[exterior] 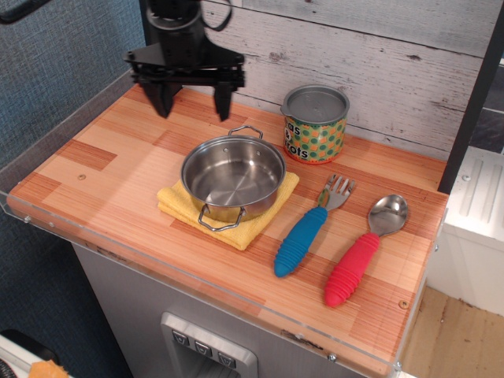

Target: Move the red spatula to another side of the yellow cloth.

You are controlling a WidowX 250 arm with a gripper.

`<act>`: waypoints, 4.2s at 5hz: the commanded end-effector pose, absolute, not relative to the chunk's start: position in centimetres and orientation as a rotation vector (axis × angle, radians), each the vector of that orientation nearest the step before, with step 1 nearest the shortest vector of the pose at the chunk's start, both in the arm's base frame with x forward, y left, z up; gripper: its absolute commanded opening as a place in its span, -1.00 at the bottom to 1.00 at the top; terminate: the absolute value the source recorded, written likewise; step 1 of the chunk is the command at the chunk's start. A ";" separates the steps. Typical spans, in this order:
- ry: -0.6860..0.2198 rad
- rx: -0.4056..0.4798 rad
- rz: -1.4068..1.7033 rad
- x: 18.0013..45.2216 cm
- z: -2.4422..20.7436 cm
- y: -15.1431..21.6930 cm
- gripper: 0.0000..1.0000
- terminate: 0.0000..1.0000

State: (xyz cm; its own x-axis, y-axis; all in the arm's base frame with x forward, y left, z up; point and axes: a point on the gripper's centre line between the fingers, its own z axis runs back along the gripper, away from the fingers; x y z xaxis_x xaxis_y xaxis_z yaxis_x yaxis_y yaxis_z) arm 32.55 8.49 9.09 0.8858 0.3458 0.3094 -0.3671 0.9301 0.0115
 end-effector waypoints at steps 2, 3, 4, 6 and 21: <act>-0.332 -0.006 0.115 33.0 10.5 0.4 1.00 -1.00; -0.312 -0.018 0.048 32.6 9.8 -2.0 1.00 -1.00; -0.289 -0.034 -0.014 32.3 9.0 -4.2 1.00 -1.00; -0.239 -0.061 -0.112 31.7 7.0 -7.3 1.00 -1.00; -0.137 -0.017 -0.049 31.1 9.3 -1.8 -1.00 -1.00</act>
